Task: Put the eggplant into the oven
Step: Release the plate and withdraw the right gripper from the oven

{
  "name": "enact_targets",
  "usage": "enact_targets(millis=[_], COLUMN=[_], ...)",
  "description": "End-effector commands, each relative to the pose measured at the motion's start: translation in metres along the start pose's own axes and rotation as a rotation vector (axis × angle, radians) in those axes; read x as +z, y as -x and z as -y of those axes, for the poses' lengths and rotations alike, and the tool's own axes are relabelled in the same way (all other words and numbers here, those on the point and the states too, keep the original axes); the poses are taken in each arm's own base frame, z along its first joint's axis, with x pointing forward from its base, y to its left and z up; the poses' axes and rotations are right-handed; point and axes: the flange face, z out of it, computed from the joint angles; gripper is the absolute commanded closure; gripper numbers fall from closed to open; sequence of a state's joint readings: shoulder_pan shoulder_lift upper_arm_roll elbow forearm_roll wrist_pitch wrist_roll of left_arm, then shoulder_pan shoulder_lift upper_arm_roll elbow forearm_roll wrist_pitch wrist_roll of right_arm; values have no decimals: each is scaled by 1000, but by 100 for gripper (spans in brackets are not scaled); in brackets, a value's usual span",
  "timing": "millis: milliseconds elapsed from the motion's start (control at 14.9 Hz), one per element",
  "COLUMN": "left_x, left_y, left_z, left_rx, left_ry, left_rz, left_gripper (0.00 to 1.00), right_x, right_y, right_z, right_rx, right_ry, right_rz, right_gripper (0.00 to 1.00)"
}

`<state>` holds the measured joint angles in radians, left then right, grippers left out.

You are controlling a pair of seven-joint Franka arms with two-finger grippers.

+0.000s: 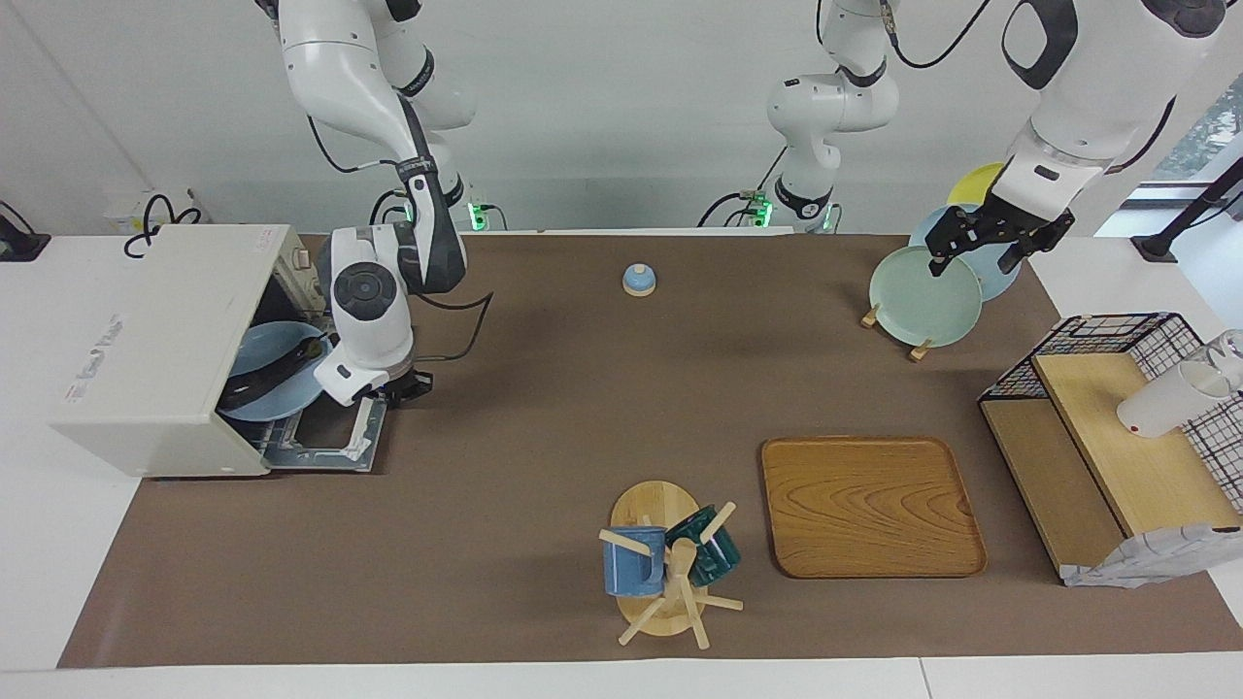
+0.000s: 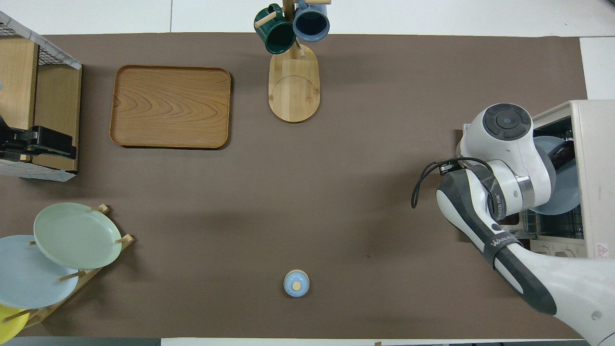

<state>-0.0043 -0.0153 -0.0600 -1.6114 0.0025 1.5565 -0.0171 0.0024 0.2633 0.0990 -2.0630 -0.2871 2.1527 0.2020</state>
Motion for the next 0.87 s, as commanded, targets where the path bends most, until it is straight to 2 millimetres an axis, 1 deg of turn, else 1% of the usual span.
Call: enact_targets(millis=[0, 134, 201, 403, 470, 604, 739, 806], left_x=[-1, -1, -1, -1, -1, -1, -1, -1], left_y=[3, 3, 3, 3, 3, 3, 3, 3], left_z=[4, 4, 3, 4, 3, 4, 4, 4], left_rx=[-3, -3, -2, -2, -2, -3, -3, -3], left_ry=[-15, -15, -15, -15, -15, -15, -15, -15], left_rz=[9, 9, 9, 9, 9, 9, 9, 9], left_gripper=[0, 0, 0, 0, 0, 0, 0, 0], right_x=[-1, -5, -11, -44, -54, -74, -87, -94], right_y=[6, 4, 3, 2, 5, 13, 22, 27], right_z=[-6, -10, -14, -30, -38, -48, -58, -69], right_rx=[-23, -65, -77, -115, -122, -148, -154, -156], right_ry=[44, 105, 128, 158, 163, 167, 172, 173], right_rz=[-20, -27, -30, -3, 4, -2, 16, 22], right_gripper=[100, 100, 100, 100, 100, 100, 100, 100])
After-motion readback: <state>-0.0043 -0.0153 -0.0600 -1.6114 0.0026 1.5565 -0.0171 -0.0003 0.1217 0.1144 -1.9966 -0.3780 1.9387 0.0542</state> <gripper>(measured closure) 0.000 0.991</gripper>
